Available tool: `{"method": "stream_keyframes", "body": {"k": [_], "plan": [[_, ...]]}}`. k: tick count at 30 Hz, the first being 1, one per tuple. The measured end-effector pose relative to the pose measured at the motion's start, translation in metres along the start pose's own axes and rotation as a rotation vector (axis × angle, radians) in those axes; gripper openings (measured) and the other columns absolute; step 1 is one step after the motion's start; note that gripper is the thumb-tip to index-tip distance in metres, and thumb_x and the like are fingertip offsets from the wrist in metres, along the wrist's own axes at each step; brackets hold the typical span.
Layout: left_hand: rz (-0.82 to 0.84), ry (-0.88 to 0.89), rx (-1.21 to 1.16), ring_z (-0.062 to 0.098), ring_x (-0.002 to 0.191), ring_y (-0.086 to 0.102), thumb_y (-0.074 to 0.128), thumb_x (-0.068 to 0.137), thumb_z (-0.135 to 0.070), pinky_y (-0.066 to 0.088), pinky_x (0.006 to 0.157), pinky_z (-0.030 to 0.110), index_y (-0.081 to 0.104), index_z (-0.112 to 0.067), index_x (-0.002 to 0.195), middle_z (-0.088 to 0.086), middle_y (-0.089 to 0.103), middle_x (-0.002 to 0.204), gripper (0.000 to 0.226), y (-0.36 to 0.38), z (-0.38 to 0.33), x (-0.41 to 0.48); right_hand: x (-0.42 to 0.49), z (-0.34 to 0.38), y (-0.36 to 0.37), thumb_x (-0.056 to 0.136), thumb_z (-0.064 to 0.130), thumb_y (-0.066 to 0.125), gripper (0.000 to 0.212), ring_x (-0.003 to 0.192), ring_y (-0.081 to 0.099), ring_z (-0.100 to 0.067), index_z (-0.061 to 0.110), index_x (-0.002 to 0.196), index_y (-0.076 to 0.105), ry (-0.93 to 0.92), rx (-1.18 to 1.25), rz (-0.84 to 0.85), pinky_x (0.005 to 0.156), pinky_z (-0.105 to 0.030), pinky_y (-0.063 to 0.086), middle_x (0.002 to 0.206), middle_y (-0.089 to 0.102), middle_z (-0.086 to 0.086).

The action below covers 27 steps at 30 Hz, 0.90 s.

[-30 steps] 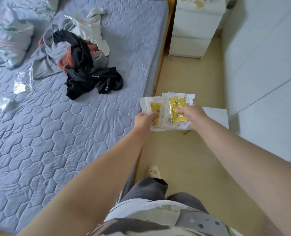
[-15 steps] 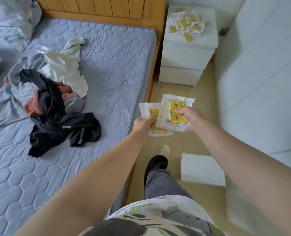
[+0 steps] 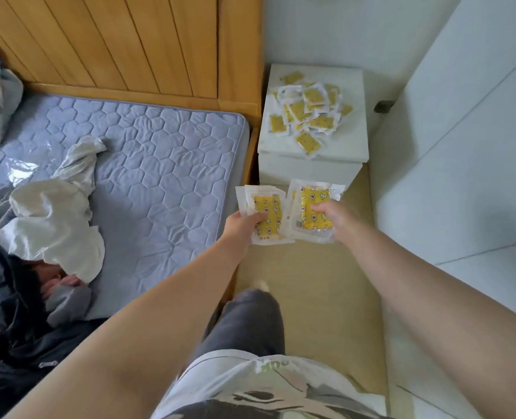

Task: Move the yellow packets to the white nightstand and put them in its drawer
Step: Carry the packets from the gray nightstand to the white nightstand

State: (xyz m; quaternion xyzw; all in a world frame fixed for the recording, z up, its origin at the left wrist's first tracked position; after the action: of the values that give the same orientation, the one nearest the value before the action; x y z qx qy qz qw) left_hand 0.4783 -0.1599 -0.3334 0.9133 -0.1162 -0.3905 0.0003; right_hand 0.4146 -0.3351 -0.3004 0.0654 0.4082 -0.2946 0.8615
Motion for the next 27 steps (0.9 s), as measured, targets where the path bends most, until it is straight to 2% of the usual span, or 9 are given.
{"method": "stream_keyframes", "body": {"k": [4, 9, 14, 17, 21, 25, 26, 27], "plan": [[0.014, -0.023, -0.018, 0.024, 0.084, 0.068, 0.066, 0.088, -0.006, 0.057, 0.067, 0.037, 0.062, -0.01, 0.102, 0.006, 0.069, 0.093, 0.016, 0.051, -0.048, 0.074, 0.07, 0.057, -0.02, 0.086, 0.013, 0.066, 0.052, 0.13, 0.042, -0.029, 0.004, 0.134, 0.047, 0.026, -0.006, -0.07, 0.1, -0.04, 0.035, 0.139, 0.048, -0.012], [0.004, -0.094, -0.038, 0.026, 0.087, 0.068, 0.069, 0.086, -0.008, 0.057, 0.073, 0.04, 0.061, -0.008, 0.111, 0.008, 0.069, 0.098, 0.027, 0.124, -0.107, 0.186, 0.185, 0.147, -0.041, 0.086, 0.012, 0.067, 0.056, 0.132, 0.04, -0.031, 0.001, 0.136, 0.044, 0.039, -0.061, -0.161, 0.101, -0.041, 0.035, 0.142, 0.045, -0.013], [-0.075, -0.148, 0.077, 0.029, 0.096, 0.067, 0.073, 0.082, -0.015, 0.053, 0.091, 0.045, 0.059, -0.007, 0.115, 0.01, 0.068, 0.104, 0.037, 0.184, -0.165, 0.297, 0.309, 0.232, -0.051, 0.088, 0.015, 0.067, 0.054, 0.126, 0.047, -0.031, 0.0, 0.135, 0.045, 0.065, -0.154, -0.199, 0.091, -0.036, 0.039, 0.137, 0.051, -0.014], [-0.114, -0.18, 0.119, 0.029, 0.097, 0.066, 0.076, 0.079, -0.017, 0.054, 0.09, 0.046, 0.058, -0.008, 0.115, 0.011, 0.067, 0.107, 0.04, 0.211, -0.188, 0.352, 0.365, 0.261, -0.061, 0.088, 0.017, 0.067, 0.051, 0.118, 0.052, -0.031, 0.0, 0.132, 0.047, 0.11, -0.191, -0.235, 0.083, -0.034, 0.038, 0.128, 0.056, -0.014], [-0.139, -0.189, 0.2, 0.028, 0.096, 0.066, 0.075, 0.081, -0.019, 0.055, 0.088, 0.045, 0.06, -0.01, 0.11, 0.009, 0.066, 0.103, 0.034, 0.24, -0.207, 0.403, 0.422, 0.281, -0.072, 0.086, 0.015, 0.068, 0.039, 0.093, 0.052, -0.028, 0.001, 0.12, 0.055, 0.166, -0.217, -0.251, 0.08, -0.034, 0.043, 0.103, 0.057, -0.012], [-0.135, -0.124, 0.183, 0.027, 0.096, 0.066, 0.076, 0.081, -0.023, 0.056, 0.085, 0.042, 0.062, -0.017, 0.091, 0.007, 0.068, 0.101, 0.019, 0.265, -0.224, 0.442, 0.478, 0.31, -0.071, 0.085, 0.012, 0.067, 0.023, 0.089, 0.054, -0.026, 0.007, 0.106, 0.058, 0.12, -0.228, -0.259, 0.078, -0.033, 0.044, 0.113, 0.062, -0.014], [-0.143, -0.098, 0.192, 0.026, 0.098, 0.065, 0.077, 0.08, -0.027, 0.055, 0.085, 0.04, 0.061, -0.017, 0.095, 0.004, 0.066, 0.102, 0.024, 0.271, -0.228, 0.452, 0.492, 0.32, -0.068, 0.086, 0.014, 0.066, 0.026, 0.093, 0.056, -0.028, 0.005, 0.109, 0.058, 0.095, -0.213, -0.257, 0.08, -0.034, 0.045, 0.115, 0.062, -0.014], [-0.15, -0.056, 0.241, 0.024, 0.1, 0.062, 0.076, 0.08, -0.029, 0.053, 0.083, 0.037, 0.058, -0.015, 0.108, 0.001, 0.062, 0.107, 0.036, 0.277, -0.232, 0.462, 0.507, 0.329, -0.065, 0.087, 0.016, 0.066, 0.032, 0.1, 0.057, -0.028, 0.003, 0.115, 0.057, 0.063, -0.199, -0.255, 0.083, -0.034, 0.046, 0.117, 0.061, -0.013]]}}
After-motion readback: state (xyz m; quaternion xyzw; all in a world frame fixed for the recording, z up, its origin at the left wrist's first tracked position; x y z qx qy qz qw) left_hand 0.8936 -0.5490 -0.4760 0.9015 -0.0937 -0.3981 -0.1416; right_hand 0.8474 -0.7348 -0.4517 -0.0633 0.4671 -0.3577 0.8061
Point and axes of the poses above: each hand's wrist, its own x-axis towards the middle knuckle, its own y-axis out of the palm, z = x × y, the point moved 1 cm from there along x, towards the middle knuckle
